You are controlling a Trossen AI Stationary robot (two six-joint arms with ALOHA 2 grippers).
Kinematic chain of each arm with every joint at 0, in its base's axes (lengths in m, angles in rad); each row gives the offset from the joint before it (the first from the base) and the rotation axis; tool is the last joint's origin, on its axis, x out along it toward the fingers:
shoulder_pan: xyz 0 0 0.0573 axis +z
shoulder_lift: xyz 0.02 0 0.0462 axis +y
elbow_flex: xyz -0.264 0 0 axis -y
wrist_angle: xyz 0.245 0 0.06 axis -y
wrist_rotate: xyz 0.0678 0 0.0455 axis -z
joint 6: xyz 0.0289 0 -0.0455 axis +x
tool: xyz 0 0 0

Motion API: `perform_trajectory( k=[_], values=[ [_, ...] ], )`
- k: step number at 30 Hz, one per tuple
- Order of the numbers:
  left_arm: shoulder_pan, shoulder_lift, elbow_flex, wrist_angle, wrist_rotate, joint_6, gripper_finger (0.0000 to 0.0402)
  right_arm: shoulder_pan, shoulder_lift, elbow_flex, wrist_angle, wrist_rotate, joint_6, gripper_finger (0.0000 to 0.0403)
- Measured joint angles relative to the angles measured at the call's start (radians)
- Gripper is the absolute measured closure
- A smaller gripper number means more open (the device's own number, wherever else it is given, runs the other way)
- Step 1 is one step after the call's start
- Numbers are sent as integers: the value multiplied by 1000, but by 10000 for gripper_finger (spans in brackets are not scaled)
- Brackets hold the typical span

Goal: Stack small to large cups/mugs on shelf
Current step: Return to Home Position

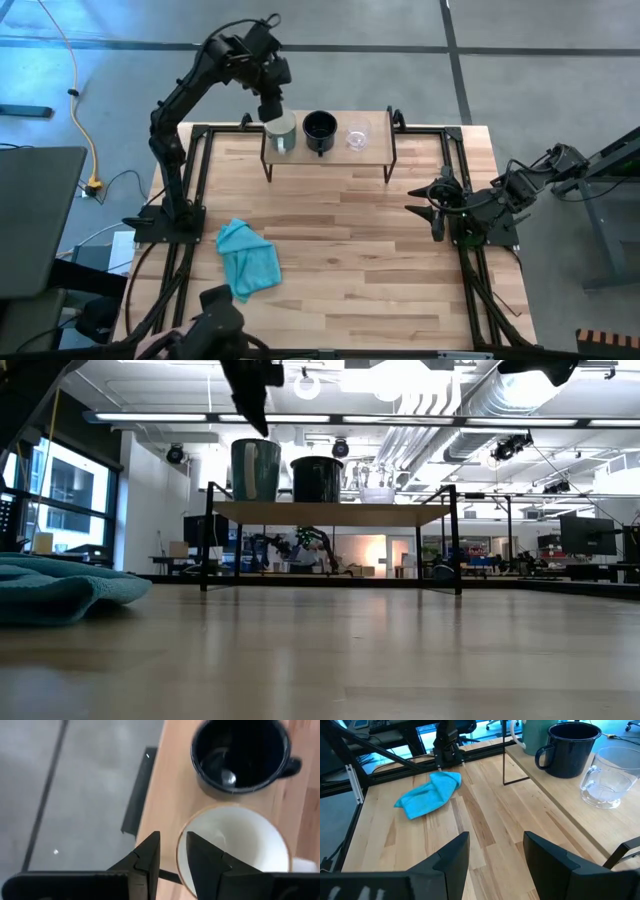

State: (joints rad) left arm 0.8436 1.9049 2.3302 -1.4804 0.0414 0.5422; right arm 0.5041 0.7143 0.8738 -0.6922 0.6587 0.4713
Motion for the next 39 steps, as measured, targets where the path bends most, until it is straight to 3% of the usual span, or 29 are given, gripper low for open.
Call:
perform_trajectory(
  k=[20,39],
  values=[
    [0,-140,25,28,-7,-35,318,0,0,0,0,-12,2,224],
    [1,-434,25,101,5,-189,318,0,0,0,70,19,-1,224]
  ],
)
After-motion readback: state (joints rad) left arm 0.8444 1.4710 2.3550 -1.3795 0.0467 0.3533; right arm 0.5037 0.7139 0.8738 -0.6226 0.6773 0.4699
